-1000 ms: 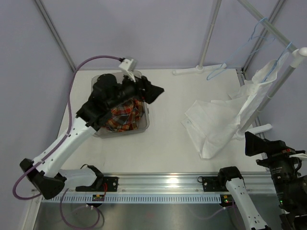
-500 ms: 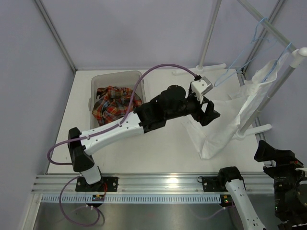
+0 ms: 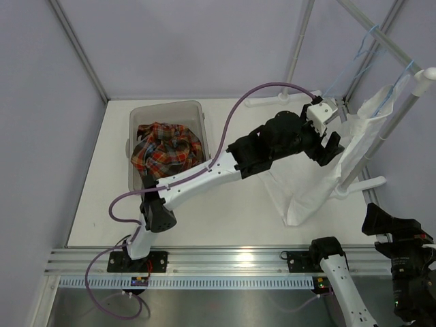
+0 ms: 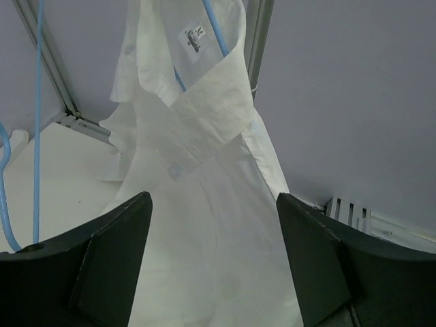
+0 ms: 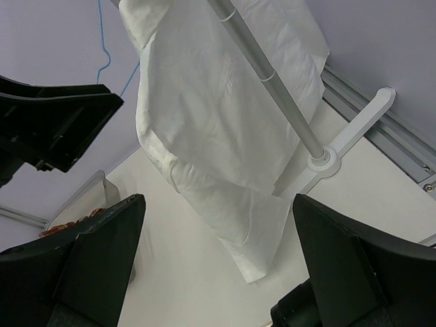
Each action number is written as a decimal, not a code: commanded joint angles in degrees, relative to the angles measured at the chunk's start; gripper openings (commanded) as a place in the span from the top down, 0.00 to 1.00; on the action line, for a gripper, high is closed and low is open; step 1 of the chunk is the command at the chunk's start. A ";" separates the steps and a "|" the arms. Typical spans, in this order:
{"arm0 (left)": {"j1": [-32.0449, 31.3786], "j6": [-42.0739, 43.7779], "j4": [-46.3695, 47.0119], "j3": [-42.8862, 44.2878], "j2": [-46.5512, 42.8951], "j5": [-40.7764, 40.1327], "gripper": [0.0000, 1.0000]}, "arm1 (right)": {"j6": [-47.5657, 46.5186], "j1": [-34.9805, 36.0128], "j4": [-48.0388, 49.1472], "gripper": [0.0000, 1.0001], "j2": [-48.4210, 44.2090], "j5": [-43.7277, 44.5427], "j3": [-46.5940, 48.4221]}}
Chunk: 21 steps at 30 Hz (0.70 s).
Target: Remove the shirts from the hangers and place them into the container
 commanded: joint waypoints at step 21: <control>-0.48 -1.39 3.42 1.88 3.37 -3.26 0.22 | -0.02 0.43 -0.15 0.00 -3.05 -2.03 0.24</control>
